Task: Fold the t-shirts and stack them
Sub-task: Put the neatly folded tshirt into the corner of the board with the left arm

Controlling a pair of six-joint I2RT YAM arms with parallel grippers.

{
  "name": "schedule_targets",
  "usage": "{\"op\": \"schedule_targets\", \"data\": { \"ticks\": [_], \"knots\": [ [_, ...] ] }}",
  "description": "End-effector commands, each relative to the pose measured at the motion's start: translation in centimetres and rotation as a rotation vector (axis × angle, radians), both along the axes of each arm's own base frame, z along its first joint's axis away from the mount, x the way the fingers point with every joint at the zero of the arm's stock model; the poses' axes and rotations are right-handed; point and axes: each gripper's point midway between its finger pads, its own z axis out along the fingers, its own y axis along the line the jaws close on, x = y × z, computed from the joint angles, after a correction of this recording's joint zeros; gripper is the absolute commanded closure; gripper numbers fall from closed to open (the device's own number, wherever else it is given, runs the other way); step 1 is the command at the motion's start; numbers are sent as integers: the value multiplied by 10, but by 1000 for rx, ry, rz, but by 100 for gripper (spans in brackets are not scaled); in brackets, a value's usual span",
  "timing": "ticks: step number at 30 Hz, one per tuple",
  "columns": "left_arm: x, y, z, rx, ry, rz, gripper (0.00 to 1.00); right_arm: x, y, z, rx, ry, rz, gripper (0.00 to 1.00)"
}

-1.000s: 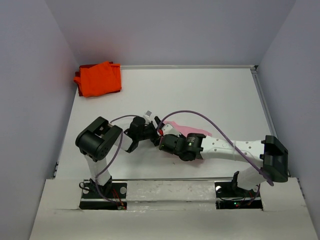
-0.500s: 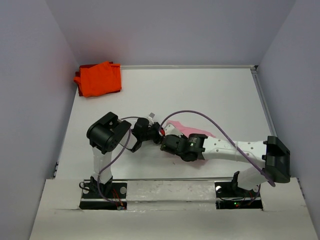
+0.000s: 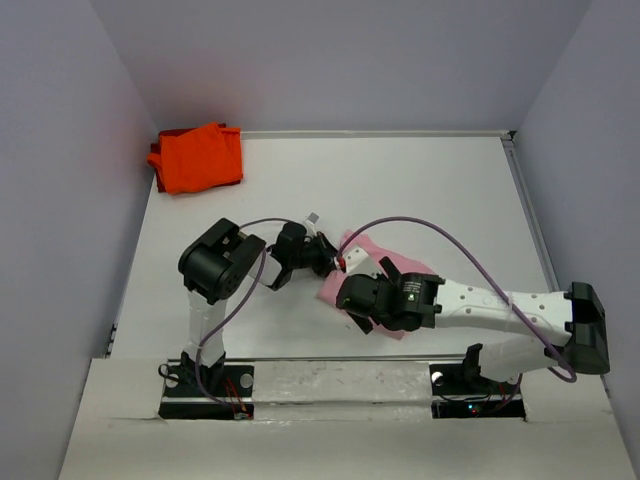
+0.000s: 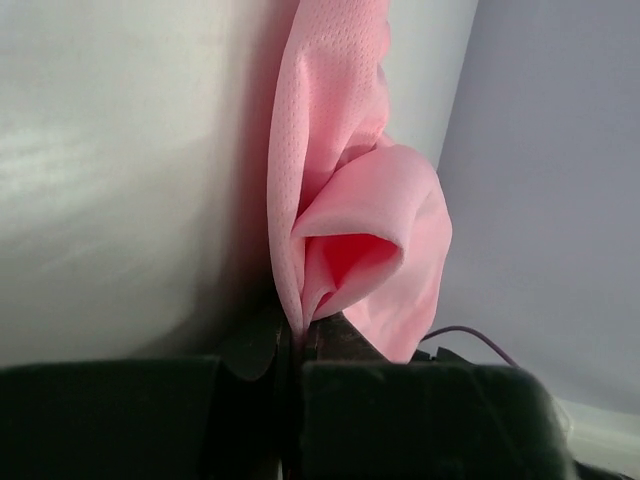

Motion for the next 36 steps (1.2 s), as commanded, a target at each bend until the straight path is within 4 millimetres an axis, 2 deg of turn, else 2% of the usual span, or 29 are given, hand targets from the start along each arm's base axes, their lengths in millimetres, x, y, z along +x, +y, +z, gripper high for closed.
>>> {"op": "schedule_targets", "data": {
  "ticks": [1, 3, 5, 7, 8, 10, 11, 12, 13, 14, 15, 16, 17, 18, 22, 23, 25, 26, 28, 29, 35, 36],
  "knots": [
    [28, 17, -15, 146, -45, 1, 100, -6, 10, 28, 149, -5, -74, 9],
    [50, 24, -12, 206, -50, 11, 100, -6, 15, 36, 197, -6, -63, 9],
    [81, 40, -7, 292, -83, 14, 100, -7, 20, 37, 240, 0, -57, 9],
    [104, 51, -8, 373, -112, 9, 100, -9, 21, 32, 249, 8, -48, 9],
    [129, 66, -1, 463, -154, 17, 100, -9, 24, 31, 262, 9, -49, 10],
    [149, 80, -7, 534, -168, 6, 100, -8, 24, 26, 253, 10, -60, 10],
    [170, 90, 3, 571, -210, -13, 100, -8, 25, 24, 255, 9, -65, 10],
    [175, 99, -14, 606, -176, -34, 100, -8, 25, 23, 252, 12, -66, 11],
    [182, 109, -18, 638, -171, -33, 100, -8, 26, 22, 256, 11, -76, 11],
    [198, 122, -12, 660, -177, -14, 100, -7, 27, 21, 258, 11, -76, 11],
    [203, 132, -22, 701, -182, -33, 100, -7, 28, 21, 260, 10, -74, 11],
    [210, 143, -24, 741, -180, -20, 100, -6, 29, 20, 264, 4, -75, 11],
    [226, 148, -15, 755, -209, -6, 100, -5, 30, 20, 263, 1, -71, 11],
    [226, 160, -27, 779, -165, -13, 100, -5, 30, 19, 259, 0, -66, 11],
    [242, 163, -24, 735, -148, -10, 100, -1, 32, 16, 245, -22, -56, 11],
    [250, 163, -14, 744, -160, -8, 100, 0, 32, 16, 246, -27, -56, 11],
    [257, 170, -10, 762, -159, 2, 100, -2, 33, 16, 252, -16, -54, 11],
    [264, 173, 4, 773, -173, 7, 100, -3, 35, 16, 259, -10, -52, 11],
    [272, 185, 10, 795, -169, 28, 100, -4, 37, 17, 279, -2, -45, 11],
    [279, 200, 21, 830, -176, 67, 100, -5, 38, 16, 284, 4, -42, 11],
    [290, 253, 53, 955, -198, 174, 100, -9, 39, 8, 303, 27, -54, 13],
    [292, 259, 66, 962, -215, 198, 100, -10, 40, 7, 307, 33, -52, 13]
  ]
}}
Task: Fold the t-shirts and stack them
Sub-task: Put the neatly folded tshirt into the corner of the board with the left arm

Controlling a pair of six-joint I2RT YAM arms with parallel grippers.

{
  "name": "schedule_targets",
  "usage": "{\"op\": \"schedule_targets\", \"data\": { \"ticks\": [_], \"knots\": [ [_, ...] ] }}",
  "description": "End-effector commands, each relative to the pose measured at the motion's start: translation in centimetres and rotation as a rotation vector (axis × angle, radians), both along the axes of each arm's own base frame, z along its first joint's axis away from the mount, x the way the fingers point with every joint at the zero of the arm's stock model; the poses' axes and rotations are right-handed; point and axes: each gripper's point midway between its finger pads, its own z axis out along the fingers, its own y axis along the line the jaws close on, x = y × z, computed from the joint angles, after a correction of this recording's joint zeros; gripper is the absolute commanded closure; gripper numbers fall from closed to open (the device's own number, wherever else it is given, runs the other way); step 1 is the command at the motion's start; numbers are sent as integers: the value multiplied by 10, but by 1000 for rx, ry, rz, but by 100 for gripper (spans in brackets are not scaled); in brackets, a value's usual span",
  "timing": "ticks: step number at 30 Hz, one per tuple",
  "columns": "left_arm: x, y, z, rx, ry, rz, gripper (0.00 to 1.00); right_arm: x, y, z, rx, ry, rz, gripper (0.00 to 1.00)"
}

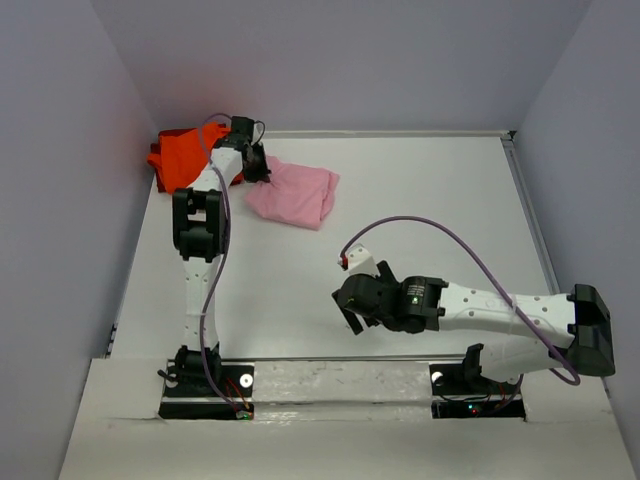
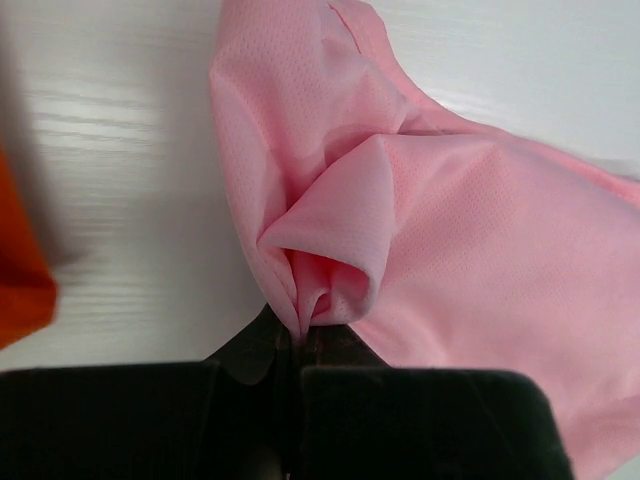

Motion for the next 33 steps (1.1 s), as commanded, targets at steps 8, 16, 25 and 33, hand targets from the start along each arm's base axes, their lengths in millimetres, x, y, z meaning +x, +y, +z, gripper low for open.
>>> {"op": "schedule_targets", "data": {
  "ticks": [8, 16, 25, 33],
  "knots": [
    [12, 71, 78, 175, -124, 145, 100, -7, 9, -1, 128, 30, -31, 15],
    [57, 56, 131, 106, -332, 144, 100, -12, 9, -4, 159, 55, -33, 16],
    [90, 91, 139, 113, -449, 241, 100, -15, 18, -14, 145, 84, -16, 16],
    [110, 114, 162, 149, -543, 321, 100, -17, 19, -34, 92, 113, -15, 16]
  ]
}}
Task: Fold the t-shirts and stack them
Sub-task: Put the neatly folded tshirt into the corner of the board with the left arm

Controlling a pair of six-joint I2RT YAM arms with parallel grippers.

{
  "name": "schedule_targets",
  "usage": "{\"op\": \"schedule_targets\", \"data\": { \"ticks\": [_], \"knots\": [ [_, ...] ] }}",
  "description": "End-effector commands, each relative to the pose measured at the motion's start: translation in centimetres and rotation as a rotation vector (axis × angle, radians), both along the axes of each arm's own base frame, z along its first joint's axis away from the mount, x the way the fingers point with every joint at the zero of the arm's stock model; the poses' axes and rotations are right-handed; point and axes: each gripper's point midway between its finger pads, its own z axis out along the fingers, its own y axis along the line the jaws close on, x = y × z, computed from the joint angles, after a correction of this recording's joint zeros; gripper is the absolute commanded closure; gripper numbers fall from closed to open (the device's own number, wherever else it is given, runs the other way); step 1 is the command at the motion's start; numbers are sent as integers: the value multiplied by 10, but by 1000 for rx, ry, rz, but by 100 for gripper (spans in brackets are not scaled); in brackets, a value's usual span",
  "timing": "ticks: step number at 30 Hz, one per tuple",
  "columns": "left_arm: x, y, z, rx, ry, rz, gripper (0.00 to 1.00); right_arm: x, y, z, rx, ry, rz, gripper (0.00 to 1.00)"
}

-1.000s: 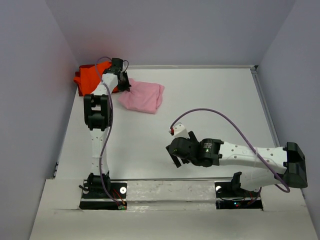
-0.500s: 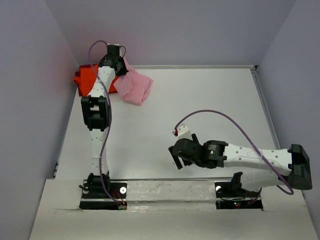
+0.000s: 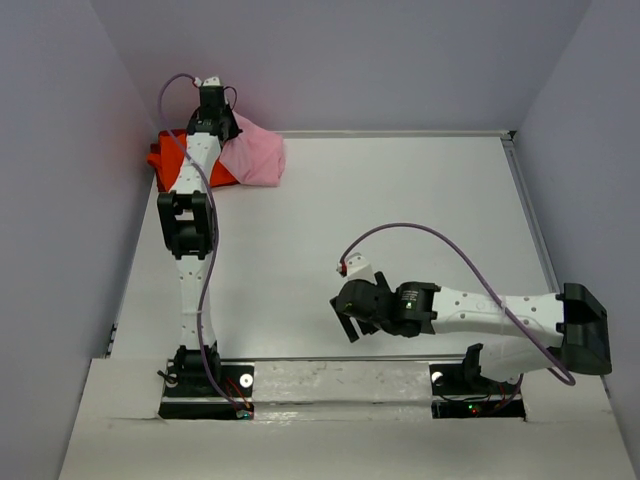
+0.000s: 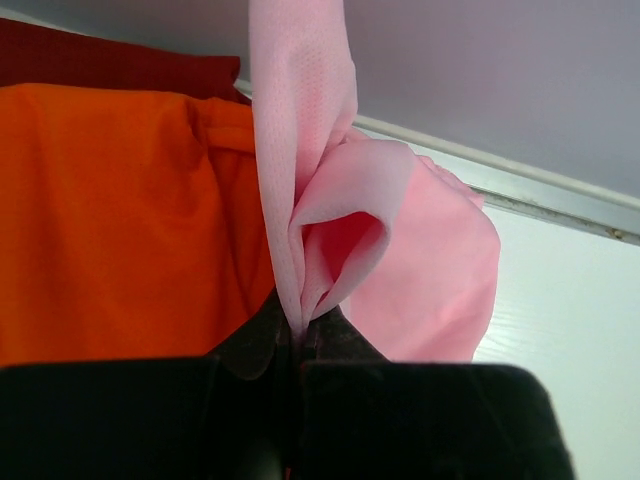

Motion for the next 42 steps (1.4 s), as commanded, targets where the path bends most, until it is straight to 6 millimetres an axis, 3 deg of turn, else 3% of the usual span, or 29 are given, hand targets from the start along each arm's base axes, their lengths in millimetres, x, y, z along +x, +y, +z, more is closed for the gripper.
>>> {"op": "schedule_targets", "data": {
  "ticks": [1, 5, 9, 20, 28, 36, 42],
  "knots": [
    [19, 17, 51, 3, -158, 54, 100, -1, 9, -10, 15, 13, -3, 16],
    [22, 33, 49, -89, -164, 65, 100, -3, 14, -15, 22, 28, 16, 16],
    [21, 51, 57, -11, -173, 108, 100, -5, 15, -17, 26, 39, 19, 17],
    [9, 81, 75, -23, -183, 145, 100, -10, 20, -31, 10, 71, 52, 17],
    [7, 56, 111, -106, -252, 83, 100, -11, 23, -31, 24, 73, 56, 17],
    [7, 37, 121, -136, -270, 46, 100, -12, 25, -34, 27, 80, 65, 18],
    [7, 12, 132, -153, -291, 7, 100, -13, 24, -38, 23, 88, 66, 18]
  ]
}}
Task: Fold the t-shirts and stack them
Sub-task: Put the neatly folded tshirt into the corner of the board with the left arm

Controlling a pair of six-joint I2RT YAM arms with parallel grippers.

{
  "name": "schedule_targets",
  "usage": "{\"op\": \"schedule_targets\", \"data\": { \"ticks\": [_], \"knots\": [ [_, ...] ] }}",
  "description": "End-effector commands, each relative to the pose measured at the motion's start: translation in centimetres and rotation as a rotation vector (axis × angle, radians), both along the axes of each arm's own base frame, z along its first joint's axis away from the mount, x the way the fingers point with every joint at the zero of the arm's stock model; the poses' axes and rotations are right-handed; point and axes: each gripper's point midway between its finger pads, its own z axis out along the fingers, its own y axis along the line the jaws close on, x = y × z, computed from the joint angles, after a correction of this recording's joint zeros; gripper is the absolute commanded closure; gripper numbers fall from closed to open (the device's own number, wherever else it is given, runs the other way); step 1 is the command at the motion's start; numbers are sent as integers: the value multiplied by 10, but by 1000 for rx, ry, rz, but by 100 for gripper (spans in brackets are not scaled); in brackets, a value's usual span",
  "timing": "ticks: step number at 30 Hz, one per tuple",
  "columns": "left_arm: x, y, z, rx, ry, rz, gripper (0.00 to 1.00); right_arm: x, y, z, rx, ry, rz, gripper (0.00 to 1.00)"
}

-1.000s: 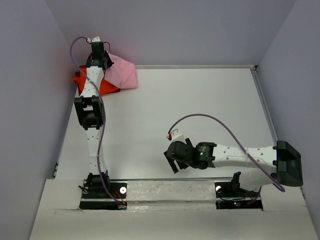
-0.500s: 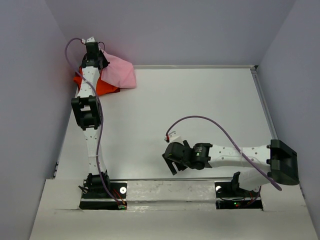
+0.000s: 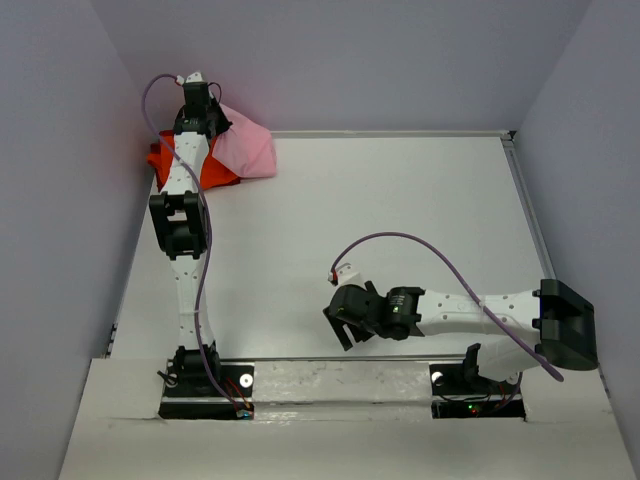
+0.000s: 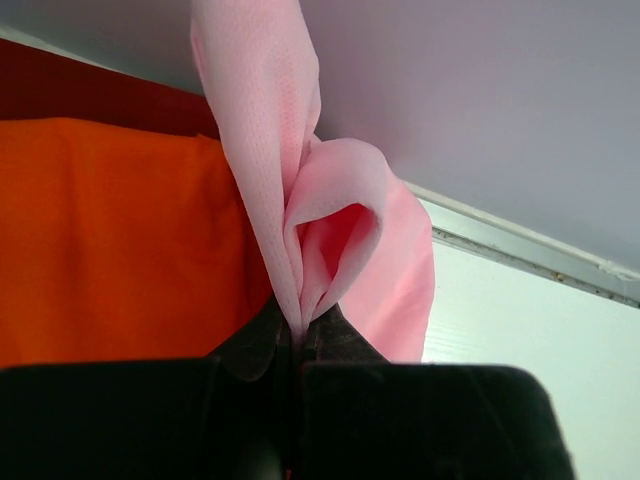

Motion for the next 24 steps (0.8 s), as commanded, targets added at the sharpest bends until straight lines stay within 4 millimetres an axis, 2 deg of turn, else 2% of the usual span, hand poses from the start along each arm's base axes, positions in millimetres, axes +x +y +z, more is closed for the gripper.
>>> {"op": "schedule_targets", "data": {
  "ticks": [1, 5, 15, 21, 24],
  "knots": [
    [-5, -21, 119, -17, -233, -38, 100, -1, 5, -2, 26, -3, 10, 18],
    [-8, -26, 132, -10, -254, -42, 100, -2, 4, -6, 21, 7, 9, 18],
    [-25, -17, 175, 5, -314, -31, 100, -5, 9, -14, 16, 26, 26, 18],
    [-31, 8, 181, 9, -317, 2, 100, -7, 10, -19, 17, 39, 34, 18],
    [-31, 18, 176, 17, -305, 18, 100, -8, 10, -20, 16, 41, 38, 18]
  ]
}}
